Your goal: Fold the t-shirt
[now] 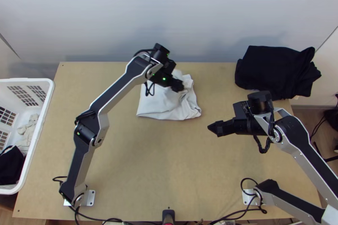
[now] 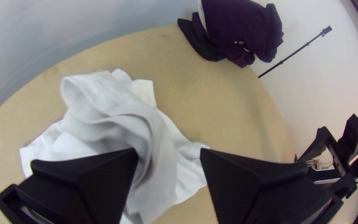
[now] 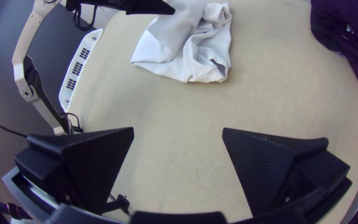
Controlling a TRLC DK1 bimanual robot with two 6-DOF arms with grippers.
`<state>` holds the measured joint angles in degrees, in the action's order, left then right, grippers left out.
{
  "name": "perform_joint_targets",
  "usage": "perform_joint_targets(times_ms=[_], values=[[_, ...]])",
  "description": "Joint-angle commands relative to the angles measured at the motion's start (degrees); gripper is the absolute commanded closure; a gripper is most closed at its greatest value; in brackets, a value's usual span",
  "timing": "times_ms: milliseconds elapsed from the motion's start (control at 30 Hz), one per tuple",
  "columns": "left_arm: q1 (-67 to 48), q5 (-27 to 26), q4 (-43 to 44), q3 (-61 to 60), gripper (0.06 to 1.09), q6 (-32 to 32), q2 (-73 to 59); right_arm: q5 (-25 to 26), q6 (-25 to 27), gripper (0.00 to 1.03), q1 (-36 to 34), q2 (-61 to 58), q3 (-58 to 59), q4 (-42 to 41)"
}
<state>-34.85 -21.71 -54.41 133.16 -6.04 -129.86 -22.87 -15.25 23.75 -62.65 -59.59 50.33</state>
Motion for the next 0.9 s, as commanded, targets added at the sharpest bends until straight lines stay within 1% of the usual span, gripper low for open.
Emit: perform_joint_targets(times_ms=[0,67,133,300,367,433,533,633,767,867], values=[[-1.89,2.12,6.16,0.43,0.10,-6.96,0.75,-0.07,-0.05,0.03,0.07,0.43,1.50,-0.58],[-1.27,1.41,9.50,0.52,0.10,-12.85,2.69,-0.07,-0.31,0.03,0.07,0.43,2.55,-1.02],[-1.27,0.27,11.87,0.52,0.10,-16.19,4.18,-0.15,-0.75,0.03,0.33,0.60,3.69,-1.90],[-0.66,0.09,12.66,-0.45,0.10,-16.46,6.99,-0.33,-1.37,0.03,0.60,0.78,5.80,-3.83],[1.01,-2.10,12.31,-2.56,0.10,-16.10,8.66,-0.33,-1.63,0.03,0.60,0.78,6.86,-5.06],[2.77,-2.72,10.82,-3.96,0.10,-15.14,10.24,-0.33,-2.33,0.03,-0.02,0.69,8.62,-7.43],[5.14,-2.89,5.46,-4.93,0.10,-11.36,12.35,-1.82,-5.23,0.03,-0.90,0.78,13.63,-14.64],[7.96,-2.98,1.50,-7.83,0.10,-7.40,16.04,-2.18,-10.59,0.04,-1.42,-0.10,18.90,-24.05],[11.03,-2.89,-2.80,-10.73,0.10,-2.57,20.61,-2.18,-13.85,0.06,-2.65,-3.53,21.80,-33.01],[12.97,-2.89,-7.29,-11.17,0.10,0.51,22.55,-2.18,-14.46,0.06,-2.92,-7.57,20.83,-36.00]])
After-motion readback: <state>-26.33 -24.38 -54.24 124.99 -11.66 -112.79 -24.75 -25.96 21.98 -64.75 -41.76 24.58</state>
